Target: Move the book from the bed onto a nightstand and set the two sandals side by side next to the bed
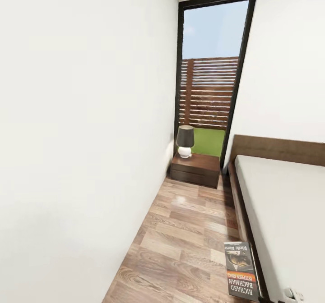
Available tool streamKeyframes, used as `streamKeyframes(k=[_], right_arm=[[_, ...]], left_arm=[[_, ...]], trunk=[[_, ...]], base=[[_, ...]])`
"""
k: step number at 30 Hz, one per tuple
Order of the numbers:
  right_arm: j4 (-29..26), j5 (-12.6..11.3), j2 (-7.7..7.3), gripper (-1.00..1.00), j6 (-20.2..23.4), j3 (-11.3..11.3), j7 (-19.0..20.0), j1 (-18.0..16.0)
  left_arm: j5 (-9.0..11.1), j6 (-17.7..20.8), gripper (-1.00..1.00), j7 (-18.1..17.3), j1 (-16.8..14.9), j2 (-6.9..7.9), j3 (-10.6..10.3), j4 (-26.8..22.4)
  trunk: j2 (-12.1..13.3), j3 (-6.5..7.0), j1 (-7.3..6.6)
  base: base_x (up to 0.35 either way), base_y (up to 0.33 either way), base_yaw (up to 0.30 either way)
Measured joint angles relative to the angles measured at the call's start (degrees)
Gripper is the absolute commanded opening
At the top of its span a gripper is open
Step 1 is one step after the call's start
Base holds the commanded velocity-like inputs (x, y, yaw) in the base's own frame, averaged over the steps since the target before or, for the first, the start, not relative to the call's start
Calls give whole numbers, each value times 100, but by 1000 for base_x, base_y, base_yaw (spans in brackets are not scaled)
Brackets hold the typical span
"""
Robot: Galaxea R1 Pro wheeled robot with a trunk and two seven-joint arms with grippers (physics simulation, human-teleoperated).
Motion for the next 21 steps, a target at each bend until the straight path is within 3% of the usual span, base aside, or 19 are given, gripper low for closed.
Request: streamKeyframes(k=[21], right_arm=[[0, 0, 0, -100, 0, 0, 4, 0]], left_arm=[[0, -1, 100, -1, 0, 0, 0, 0]], trunk=[[0, 0, 0]], base=[[0, 0, -284]])
